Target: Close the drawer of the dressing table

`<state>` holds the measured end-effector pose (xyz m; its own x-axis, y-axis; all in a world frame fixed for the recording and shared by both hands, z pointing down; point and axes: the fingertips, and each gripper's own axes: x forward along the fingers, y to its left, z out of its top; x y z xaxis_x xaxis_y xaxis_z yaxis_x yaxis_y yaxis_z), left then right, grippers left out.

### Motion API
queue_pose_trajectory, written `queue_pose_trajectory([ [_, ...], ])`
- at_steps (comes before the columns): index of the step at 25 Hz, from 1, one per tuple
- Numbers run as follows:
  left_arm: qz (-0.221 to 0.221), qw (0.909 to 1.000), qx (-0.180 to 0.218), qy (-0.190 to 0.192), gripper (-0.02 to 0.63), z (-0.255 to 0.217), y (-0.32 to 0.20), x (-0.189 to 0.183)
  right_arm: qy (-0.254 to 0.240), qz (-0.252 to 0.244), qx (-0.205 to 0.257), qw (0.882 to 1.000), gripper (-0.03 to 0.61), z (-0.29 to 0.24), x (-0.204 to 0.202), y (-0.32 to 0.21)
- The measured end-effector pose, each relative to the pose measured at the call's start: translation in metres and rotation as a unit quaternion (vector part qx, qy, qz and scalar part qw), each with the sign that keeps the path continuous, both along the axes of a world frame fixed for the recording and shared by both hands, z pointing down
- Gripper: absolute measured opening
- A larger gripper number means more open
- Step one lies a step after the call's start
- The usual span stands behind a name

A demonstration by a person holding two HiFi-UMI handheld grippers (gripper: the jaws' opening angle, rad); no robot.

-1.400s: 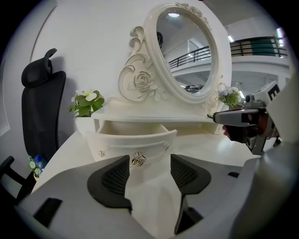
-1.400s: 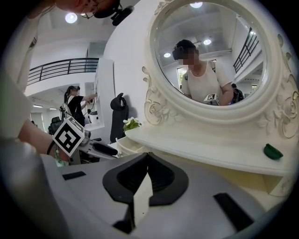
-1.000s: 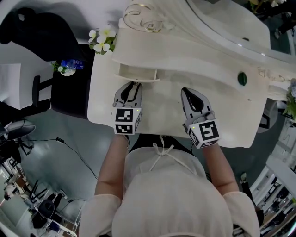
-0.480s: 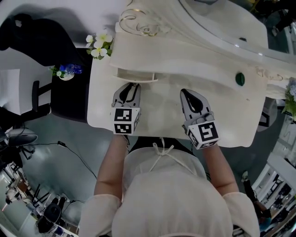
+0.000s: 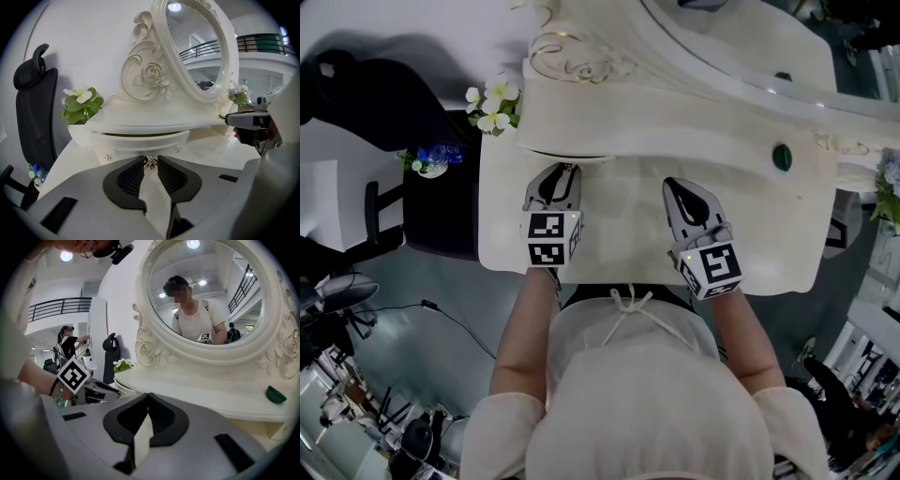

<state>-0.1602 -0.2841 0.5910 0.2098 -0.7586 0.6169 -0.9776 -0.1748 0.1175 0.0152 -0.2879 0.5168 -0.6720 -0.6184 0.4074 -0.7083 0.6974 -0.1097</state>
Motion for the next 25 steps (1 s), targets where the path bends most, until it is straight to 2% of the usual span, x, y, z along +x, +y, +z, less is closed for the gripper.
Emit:
queue_pose_trajectory([
  [12, 0.016, 0.9999, 0.004, -0.003, 0.104, 0.000, -0.024, -0.001, 0.000, 0.019, 0.012, 1.000, 0.006, -0.007, -0.005, -0.014],
  [23, 0.028, 0.9995, 0.009, 0.010, 0.104, 0.000, -0.024, 0.001, 0.004, 0.029, 0.027, 0.999, 0.006, -0.020, -0.009, -0.014],
  [25, 0.038, 0.9991, 0.008, 0.019, 0.133, 0.000, -0.022, 0.006, 0.006, 0.029, 0.031, 0.999, 0.006, -0.023, -0.010, -0.010],
])
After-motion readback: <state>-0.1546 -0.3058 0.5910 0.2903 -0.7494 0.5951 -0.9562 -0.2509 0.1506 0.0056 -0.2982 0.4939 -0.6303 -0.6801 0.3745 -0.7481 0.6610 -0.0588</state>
